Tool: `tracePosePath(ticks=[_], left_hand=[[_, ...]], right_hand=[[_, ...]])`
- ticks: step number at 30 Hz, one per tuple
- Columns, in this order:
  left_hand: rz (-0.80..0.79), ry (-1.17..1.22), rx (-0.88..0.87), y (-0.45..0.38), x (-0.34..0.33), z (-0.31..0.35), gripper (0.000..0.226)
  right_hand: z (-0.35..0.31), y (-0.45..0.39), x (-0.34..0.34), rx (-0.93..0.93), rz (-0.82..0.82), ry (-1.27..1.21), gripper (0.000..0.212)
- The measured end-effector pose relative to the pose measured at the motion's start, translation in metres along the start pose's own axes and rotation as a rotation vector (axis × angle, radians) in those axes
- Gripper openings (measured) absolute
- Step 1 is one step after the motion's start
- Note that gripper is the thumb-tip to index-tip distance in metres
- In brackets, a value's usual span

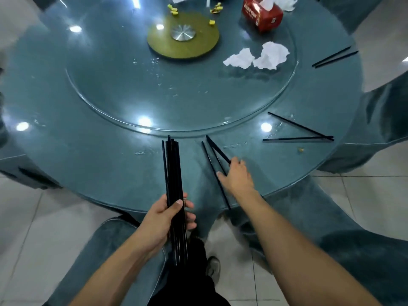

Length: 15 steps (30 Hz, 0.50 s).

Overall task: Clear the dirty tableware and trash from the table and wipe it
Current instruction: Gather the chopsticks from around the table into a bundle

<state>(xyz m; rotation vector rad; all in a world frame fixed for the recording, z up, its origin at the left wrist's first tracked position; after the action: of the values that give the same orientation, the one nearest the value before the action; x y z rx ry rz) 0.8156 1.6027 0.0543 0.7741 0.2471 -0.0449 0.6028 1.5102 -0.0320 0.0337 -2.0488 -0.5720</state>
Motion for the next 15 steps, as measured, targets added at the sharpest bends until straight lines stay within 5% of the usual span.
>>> tracePosePath(ticks=[5,10,15], left_hand=[[-0.010,0.019,0.038,-0.038,-0.005,0.015,0.022],[0.001,0.019,0.055,-0.065,-0.006,0.030,0.022],[-0.009,0.030,0.063,-0.081,-0.015,0.050,0.024]], right_hand=[[-0.003,-0.031,-0.029,0.026,-0.020,0.114,0.070],[-0.013,-0.043,-0.050,0.062,-0.128,0.243,0.033],[-0.013,-0.040,-0.042,0.052,-0.193,0.322,0.029]])
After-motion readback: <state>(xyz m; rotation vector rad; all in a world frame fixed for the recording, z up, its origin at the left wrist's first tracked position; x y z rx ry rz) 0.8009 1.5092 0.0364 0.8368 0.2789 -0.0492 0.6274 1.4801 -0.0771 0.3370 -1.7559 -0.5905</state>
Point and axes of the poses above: each hand's wrist, its own y-axis away from the middle knuckle, its own x-axis out of the back of the hand, z = x × y, the point moved 1 cm from there along -y, towards the middle knuckle, and after that the axes turned 3 degrees about x, right-handed, at the moved point
